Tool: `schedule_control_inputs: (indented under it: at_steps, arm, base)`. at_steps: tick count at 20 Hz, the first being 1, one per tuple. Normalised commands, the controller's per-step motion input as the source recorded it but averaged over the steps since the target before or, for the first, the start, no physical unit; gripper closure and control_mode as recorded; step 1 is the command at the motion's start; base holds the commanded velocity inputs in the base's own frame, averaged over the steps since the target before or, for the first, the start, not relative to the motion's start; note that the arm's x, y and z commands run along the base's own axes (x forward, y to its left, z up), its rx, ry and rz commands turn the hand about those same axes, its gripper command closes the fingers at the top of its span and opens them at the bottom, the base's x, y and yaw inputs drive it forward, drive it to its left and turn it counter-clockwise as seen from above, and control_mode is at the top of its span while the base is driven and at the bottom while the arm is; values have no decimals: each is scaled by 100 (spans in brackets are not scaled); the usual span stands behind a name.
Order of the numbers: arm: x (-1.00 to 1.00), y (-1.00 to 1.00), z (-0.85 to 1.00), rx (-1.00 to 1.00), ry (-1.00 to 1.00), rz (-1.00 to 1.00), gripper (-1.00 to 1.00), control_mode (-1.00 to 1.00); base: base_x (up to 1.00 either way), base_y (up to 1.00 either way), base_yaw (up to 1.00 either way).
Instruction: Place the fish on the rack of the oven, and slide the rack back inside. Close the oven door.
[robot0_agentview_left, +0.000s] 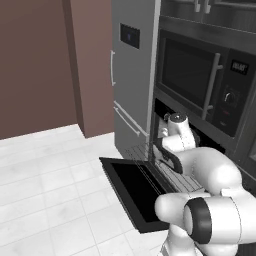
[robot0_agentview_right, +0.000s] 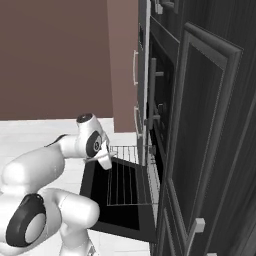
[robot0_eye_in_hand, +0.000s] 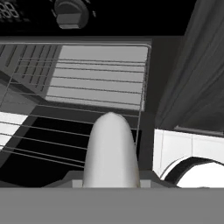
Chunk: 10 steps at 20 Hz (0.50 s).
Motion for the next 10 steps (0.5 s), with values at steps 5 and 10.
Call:
schedule_control_inputs:
  at_steps: [5, 10]
  arm:
    - [41, -8, -33, 3, 0, 0, 100, -100]
    - [54, 0, -34, 1, 0, -1, 100, -100]
  base:
    - [0, 0, 0]
    - [0, 0, 0]
